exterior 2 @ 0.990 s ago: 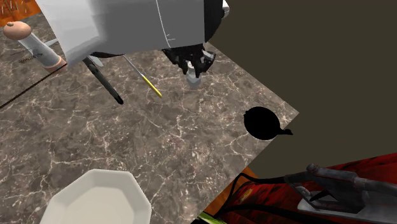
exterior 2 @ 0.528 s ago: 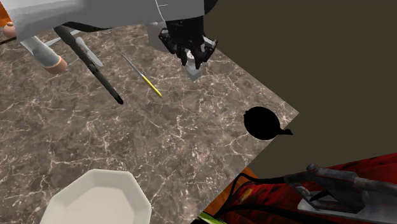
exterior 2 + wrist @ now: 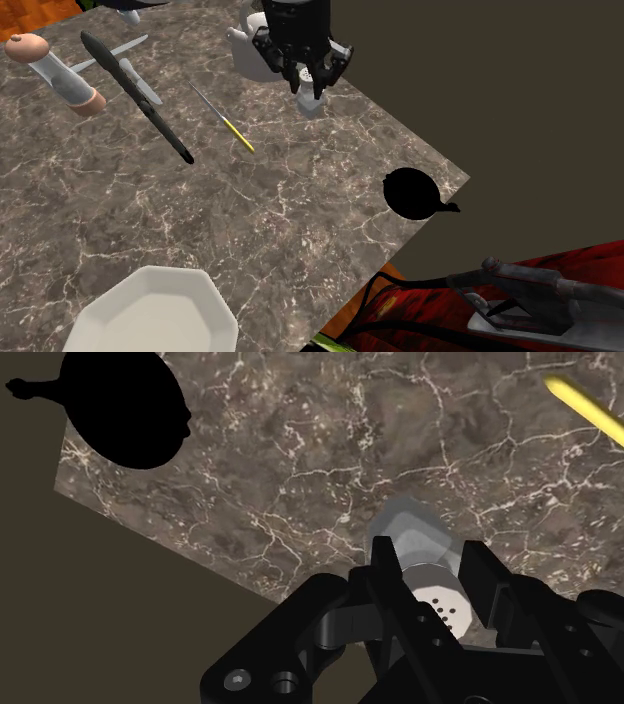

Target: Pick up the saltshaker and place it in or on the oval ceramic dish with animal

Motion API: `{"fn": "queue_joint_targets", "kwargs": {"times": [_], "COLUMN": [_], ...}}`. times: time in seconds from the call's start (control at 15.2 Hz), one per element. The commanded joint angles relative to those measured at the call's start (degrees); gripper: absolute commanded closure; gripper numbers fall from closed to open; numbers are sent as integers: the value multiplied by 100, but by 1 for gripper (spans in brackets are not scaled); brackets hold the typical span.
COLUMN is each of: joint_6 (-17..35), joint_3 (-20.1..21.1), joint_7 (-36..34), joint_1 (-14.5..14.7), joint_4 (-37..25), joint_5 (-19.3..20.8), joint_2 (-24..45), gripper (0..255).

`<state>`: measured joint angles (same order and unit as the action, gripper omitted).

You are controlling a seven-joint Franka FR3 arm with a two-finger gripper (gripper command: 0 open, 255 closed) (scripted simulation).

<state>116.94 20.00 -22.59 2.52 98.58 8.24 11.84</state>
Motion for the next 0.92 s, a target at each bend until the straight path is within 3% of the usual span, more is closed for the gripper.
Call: {"fn": "queue_joint_targets", "kwargs": {"times": [0.0,0.86], "joint_6": [2,30], "joint_3": [-69,-815], "joint_7": [280,2211], "joint_1": [-177,-1157], "joint_4": [181,1146], "joint_5": [-127,-765], "joint_2": [-213,-1275], "gripper": [255,255]}}
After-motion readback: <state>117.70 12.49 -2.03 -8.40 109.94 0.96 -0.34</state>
